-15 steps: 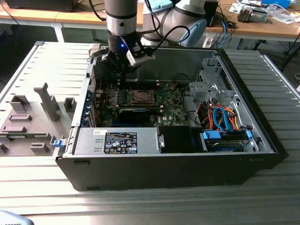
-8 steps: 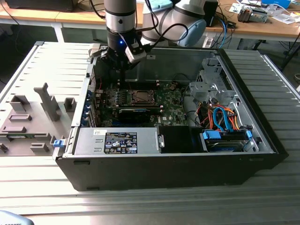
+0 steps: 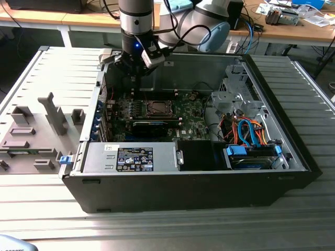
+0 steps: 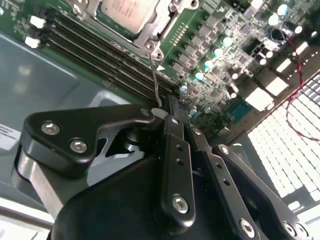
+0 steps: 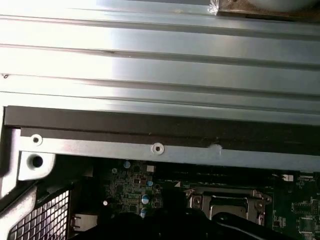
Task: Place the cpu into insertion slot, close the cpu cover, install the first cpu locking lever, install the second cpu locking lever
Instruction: 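Install the first cpu locking lever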
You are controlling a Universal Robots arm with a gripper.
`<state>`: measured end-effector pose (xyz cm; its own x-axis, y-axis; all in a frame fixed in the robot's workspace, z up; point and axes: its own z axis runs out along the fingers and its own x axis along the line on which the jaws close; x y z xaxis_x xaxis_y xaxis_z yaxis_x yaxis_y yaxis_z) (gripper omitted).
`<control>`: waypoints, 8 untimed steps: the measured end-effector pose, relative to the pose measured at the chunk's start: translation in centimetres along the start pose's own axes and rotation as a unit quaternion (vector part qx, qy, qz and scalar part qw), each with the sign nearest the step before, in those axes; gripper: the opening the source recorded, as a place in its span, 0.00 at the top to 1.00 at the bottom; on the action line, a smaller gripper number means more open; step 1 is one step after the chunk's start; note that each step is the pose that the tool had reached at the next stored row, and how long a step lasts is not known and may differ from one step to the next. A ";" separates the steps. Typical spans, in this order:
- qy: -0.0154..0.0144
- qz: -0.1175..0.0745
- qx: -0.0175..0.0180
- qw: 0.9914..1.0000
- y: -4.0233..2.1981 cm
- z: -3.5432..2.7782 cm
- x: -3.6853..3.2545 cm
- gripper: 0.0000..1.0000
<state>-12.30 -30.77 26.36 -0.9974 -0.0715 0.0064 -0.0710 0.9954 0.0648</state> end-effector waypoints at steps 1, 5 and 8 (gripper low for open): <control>0.000 0.000 0.000 1.000 -0.03 0.00 -0.32 0.89; 0.001 0.000 0.000 1.000 -0.13 -0.02 -1.63 0.89; 0.003 0.000 0.000 1.000 -0.19 -0.02 -2.55 0.89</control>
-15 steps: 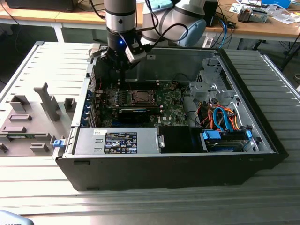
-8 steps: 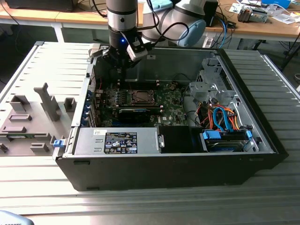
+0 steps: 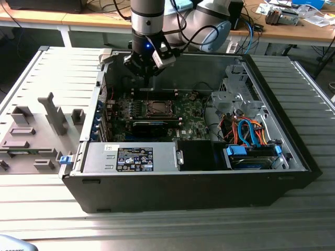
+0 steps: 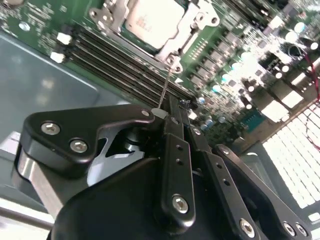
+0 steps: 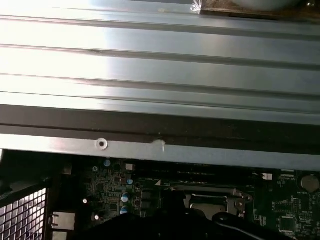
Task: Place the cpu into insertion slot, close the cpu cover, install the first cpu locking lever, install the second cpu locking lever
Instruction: 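Install the first cpu locking lever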
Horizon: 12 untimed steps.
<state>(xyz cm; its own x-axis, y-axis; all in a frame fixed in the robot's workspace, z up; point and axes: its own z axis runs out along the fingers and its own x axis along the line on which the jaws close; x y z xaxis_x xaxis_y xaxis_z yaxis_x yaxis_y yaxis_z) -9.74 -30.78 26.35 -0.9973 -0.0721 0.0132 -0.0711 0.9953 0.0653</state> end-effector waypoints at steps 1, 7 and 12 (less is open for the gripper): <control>0.001 0.000 0.000 1.000 -0.03 0.01 -0.40 0.89; 0.008 0.000 -0.001 1.000 -0.16 1.22 -1.15 0.89; 0.010 -0.001 0.001 1.000 -0.22 2.00 -1.25 0.89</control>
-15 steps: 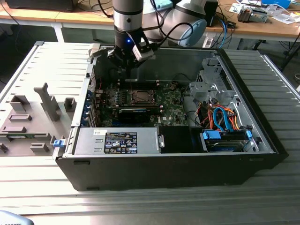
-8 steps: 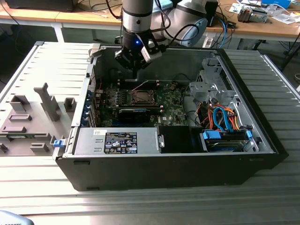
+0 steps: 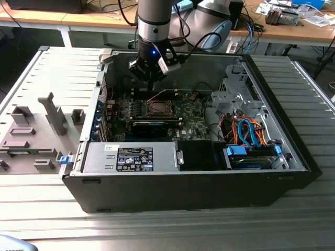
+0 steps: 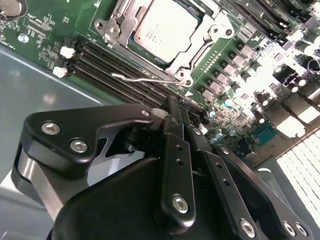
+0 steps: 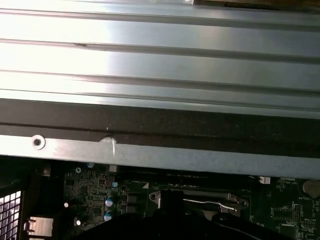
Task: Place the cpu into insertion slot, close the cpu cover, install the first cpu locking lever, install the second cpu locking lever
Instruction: 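Install the first cpu locking lever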
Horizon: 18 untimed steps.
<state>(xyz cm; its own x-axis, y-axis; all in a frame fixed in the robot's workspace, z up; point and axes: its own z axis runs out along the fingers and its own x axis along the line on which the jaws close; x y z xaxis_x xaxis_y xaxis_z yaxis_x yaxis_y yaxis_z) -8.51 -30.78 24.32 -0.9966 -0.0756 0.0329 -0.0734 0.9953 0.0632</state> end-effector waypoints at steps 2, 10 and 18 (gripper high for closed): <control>0.000 0.000 0.001 1.000 -0.05 0.65 -0.09 0.89; 0.002 0.000 0.001 1.000 -0.18 2.12 -0.55 0.89; 0.005 0.000 0.002 1.000 -0.30 3.43 -1.10 0.89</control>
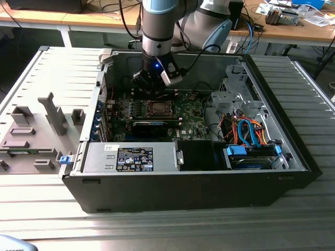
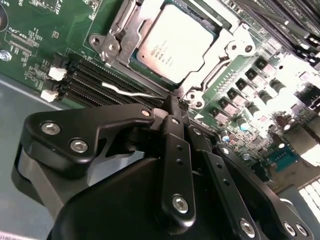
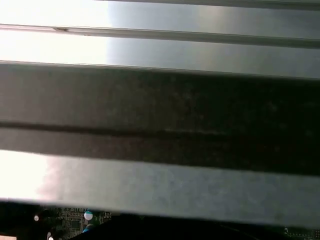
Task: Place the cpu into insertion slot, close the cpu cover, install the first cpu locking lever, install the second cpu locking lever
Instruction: 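Install the first cpu locking lever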
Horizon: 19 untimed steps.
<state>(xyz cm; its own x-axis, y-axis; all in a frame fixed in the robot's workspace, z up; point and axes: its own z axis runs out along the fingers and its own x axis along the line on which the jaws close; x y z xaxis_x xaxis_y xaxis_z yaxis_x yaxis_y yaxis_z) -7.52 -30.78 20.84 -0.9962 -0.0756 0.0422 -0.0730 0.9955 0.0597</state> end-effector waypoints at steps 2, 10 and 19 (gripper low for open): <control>0.000 0.000 0.000 1.000 -0.02 0.07 -0.25 0.89; 0.003 0.000 0.000 1.000 -0.18 0.16 -2.32 0.89; 0.007 0.000 0.000 1.000 -0.37 0.30 -4.65 0.89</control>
<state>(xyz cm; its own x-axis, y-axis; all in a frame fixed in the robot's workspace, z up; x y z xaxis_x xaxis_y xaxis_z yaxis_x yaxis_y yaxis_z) -2.87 -30.78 20.33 -0.9955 -0.0760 0.0564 -0.0726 0.9955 0.0605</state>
